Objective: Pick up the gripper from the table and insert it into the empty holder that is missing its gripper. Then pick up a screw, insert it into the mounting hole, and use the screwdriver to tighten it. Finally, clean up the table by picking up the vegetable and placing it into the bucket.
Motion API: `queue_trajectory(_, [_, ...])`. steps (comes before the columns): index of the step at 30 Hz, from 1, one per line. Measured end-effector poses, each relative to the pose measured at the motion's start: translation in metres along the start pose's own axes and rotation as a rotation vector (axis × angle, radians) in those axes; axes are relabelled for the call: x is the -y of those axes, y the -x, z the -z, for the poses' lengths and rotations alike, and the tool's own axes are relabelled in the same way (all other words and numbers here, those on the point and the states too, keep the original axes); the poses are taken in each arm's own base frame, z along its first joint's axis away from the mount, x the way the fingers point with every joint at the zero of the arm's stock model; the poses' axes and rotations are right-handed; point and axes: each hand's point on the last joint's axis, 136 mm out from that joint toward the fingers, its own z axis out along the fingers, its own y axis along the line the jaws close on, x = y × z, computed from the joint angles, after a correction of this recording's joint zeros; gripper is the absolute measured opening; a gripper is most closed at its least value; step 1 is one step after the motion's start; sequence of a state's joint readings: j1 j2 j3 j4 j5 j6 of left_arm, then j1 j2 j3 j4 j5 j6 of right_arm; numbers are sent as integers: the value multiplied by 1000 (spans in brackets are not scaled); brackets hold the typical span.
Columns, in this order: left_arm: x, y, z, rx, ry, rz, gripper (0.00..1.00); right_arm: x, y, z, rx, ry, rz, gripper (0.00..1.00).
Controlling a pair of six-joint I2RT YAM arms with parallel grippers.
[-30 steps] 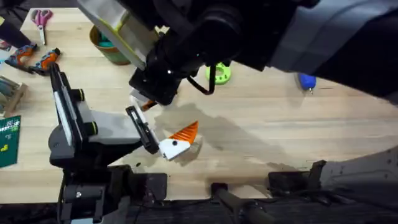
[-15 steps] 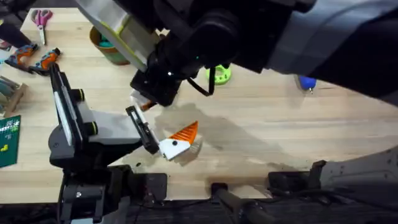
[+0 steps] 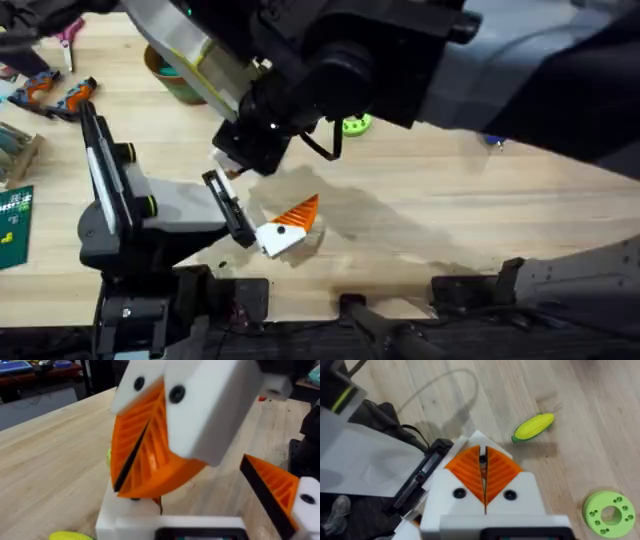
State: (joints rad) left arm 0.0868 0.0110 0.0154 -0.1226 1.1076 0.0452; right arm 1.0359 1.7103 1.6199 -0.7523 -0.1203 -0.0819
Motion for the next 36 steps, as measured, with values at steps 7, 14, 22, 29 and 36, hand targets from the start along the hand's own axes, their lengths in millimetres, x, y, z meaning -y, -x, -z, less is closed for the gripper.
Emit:
queue_trajectory(7, [0, 0, 0, 0, 0, 0, 985, 0, -3, -1, -9, 1, -2, 5])
queue_trajectory(14, [0, 0, 0, 0, 0, 1, 986, -2, -4, -1, -12, 11, -7, 315])
queue_trajectory(22, [0, 0, 0, 0, 0, 1, 985, 9, 1, 0, 11, -12, -10, 588])
queue_trajectory(29, [0, 0, 0, 0, 0, 0, 985, 28, 13, 17, 66, -47, 5, 762])
queue_trajectory(36, [0, 0, 0, 0, 0, 0, 985, 65, 29, 56, 127, -116, -14, 820])
